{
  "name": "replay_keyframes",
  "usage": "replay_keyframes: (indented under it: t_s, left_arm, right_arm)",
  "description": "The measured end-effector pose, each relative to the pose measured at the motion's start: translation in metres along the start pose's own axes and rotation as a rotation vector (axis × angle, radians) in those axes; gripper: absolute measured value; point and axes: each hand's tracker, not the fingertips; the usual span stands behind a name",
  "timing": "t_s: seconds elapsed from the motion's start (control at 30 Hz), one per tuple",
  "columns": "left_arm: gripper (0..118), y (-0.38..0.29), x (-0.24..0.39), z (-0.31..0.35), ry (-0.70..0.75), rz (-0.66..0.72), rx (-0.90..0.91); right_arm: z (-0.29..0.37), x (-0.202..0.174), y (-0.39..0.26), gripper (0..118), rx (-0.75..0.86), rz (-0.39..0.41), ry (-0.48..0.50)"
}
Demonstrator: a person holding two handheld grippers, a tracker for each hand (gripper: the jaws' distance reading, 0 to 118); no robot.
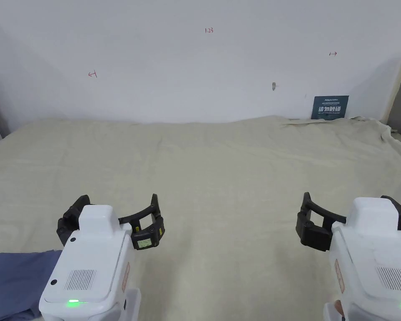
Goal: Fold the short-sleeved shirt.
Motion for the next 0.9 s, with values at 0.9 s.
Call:
replay_keyframes:
  t_s: [0.9]
  left_arm:
    - [118, -0.0005, 0.0000, -0.0005, -0.005, -0.007, -0.005]
  right_arm:
    - [0.0015, 0.0014, -0.0004, 109, -0.003, 0.003, 0.003]
